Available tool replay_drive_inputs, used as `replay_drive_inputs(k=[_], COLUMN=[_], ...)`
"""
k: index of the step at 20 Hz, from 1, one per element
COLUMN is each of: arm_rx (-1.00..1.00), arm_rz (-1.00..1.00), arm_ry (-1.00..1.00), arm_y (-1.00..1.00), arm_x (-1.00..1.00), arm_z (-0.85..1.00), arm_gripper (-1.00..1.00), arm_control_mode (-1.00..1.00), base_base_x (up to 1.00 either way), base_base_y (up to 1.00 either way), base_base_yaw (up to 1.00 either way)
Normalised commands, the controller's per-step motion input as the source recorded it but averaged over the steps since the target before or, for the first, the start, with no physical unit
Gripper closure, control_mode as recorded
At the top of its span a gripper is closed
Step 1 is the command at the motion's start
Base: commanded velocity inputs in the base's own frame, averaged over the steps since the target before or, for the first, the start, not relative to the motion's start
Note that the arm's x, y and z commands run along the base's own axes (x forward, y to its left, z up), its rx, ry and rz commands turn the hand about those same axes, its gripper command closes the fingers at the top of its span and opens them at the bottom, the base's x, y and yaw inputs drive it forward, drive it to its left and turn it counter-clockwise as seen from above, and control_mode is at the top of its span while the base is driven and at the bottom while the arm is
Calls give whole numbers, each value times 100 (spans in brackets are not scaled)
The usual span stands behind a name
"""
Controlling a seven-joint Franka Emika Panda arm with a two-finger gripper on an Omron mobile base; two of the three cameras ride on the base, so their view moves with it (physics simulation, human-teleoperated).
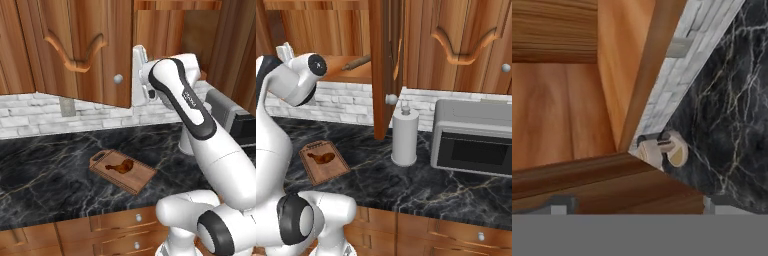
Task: Open the cabinet, retrieve the rolling pin, and place it next to the meat on the cutting board to prepare for tenderizing.
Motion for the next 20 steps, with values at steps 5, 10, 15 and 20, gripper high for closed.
replay_drive_inputs(k=[5, 10, 15, 20], arm_rx=[0, 0, 0, 0], arm_rz=[13, 12, 13, 11], arm_ry=[-5, -3, -3, 0], arm_y=[63, 71, 95, 99], arm_x=[-72, -74, -82, -71], arm_z=[6, 5, 0, 0], arm_gripper=[-100, -100, -100, -100], arm_control_mode=[-100, -100, -100, -100], base_base_x=[0, 0, 0, 0], base_base_y=[0, 0, 0, 0], base_base_yaw=[0, 0, 0, 0])
